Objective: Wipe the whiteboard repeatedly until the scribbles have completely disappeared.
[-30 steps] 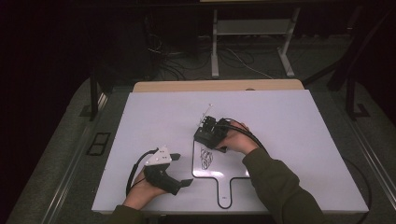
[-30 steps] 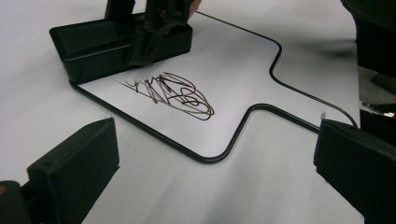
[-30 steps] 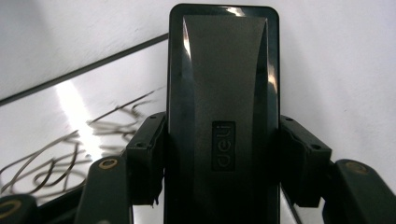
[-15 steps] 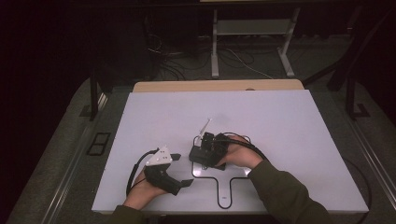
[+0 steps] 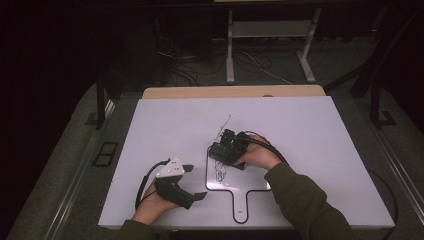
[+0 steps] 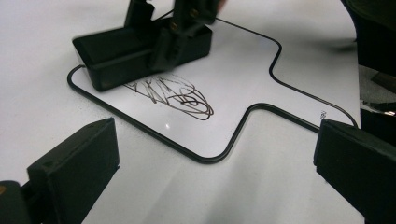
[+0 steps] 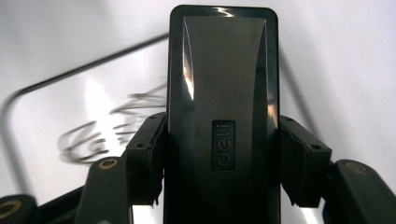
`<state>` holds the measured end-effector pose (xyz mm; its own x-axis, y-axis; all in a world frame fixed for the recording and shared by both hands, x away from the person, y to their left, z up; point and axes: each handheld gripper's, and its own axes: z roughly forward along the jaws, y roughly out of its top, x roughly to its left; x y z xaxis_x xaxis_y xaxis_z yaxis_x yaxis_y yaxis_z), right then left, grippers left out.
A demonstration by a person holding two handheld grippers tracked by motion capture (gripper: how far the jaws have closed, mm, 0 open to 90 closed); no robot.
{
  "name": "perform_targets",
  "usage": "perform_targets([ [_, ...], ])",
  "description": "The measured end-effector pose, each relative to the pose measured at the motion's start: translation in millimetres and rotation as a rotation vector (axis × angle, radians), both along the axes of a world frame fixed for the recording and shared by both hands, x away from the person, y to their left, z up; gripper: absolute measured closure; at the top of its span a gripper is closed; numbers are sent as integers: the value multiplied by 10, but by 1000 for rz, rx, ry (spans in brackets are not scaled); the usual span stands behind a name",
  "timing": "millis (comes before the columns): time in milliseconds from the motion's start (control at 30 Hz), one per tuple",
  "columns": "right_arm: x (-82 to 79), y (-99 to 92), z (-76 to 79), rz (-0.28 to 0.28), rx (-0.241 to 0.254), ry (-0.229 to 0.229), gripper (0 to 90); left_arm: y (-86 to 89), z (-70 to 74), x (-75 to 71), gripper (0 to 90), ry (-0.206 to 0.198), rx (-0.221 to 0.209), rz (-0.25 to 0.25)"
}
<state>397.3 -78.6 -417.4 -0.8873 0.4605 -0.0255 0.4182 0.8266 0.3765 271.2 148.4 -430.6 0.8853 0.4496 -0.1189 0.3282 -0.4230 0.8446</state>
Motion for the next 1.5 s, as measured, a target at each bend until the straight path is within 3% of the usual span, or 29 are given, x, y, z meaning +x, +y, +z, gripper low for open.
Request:
perform_targets([
  [100,55,-29,-2,-14,-12,-20,385,0,0,1,0,0,1,-2],
  [200,89,-41,-1,-35,-1,-7,385,-1,2,0,0,0,4,-3],
  [300,49,-11,3,-20,-14,-9,385,0,0,0,0,-1,2,-1],
  [533,-222,165,18,78,-35,-10,385,-3,2,-6,0,5,0,0],
  [900,-572,298,23,209,-22,22,386,-6,2,-8,0,4,-1,2],
  [1200,-320,167,11,92,-16,-1,386,0,3,-4,0,2,-2,2],
  [1500,-578,240,12,168,-31,-24,386,-9,2,-15,0,11,-7,8],
])
